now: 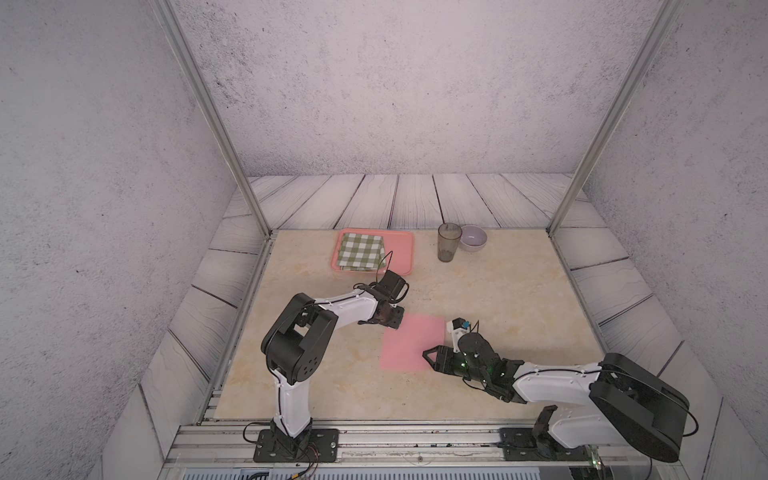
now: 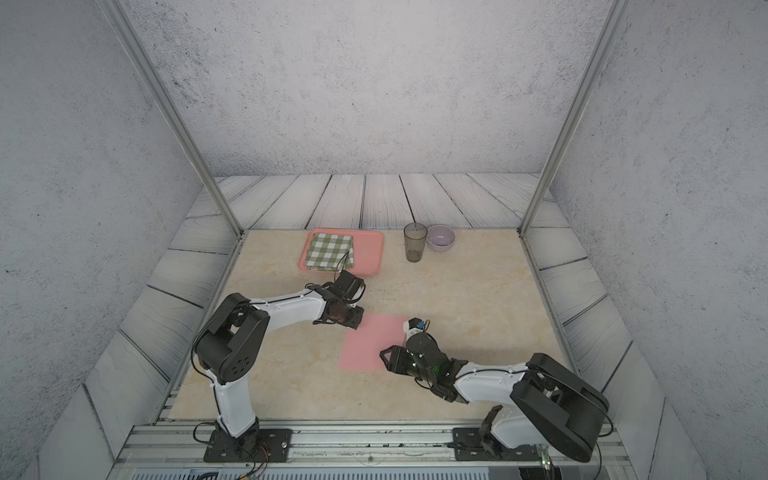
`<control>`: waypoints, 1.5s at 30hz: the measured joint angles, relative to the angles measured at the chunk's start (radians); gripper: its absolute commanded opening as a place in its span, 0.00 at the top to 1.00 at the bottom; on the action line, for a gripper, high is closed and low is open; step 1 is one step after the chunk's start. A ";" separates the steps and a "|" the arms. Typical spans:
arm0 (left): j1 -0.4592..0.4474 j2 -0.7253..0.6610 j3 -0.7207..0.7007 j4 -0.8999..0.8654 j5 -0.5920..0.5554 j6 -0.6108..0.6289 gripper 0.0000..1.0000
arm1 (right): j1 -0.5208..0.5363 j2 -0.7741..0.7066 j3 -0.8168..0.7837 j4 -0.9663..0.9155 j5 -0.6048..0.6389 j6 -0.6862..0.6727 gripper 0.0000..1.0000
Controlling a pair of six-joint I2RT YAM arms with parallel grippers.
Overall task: Fold the square paper diagonally
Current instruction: Pick up the paper from the center of the board.
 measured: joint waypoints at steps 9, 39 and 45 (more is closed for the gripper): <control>0.000 -0.008 -0.010 0.012 0.001 -0.003 0.54 | 0.000 -0.001 0.000 -0.045 0.048 0.028 0.61; -0.009 -0.040 -0.071 0.106 0.072 -0.050 0.54 | 0.000 -0.004 0.118 -0.243 0.071 0.040 0.60; -0.013 -0.058 -0.097 0.123 0.097 -0.063 0.54 | 0.000 0.001 0.146 -0.270 0.084 0.055 0.63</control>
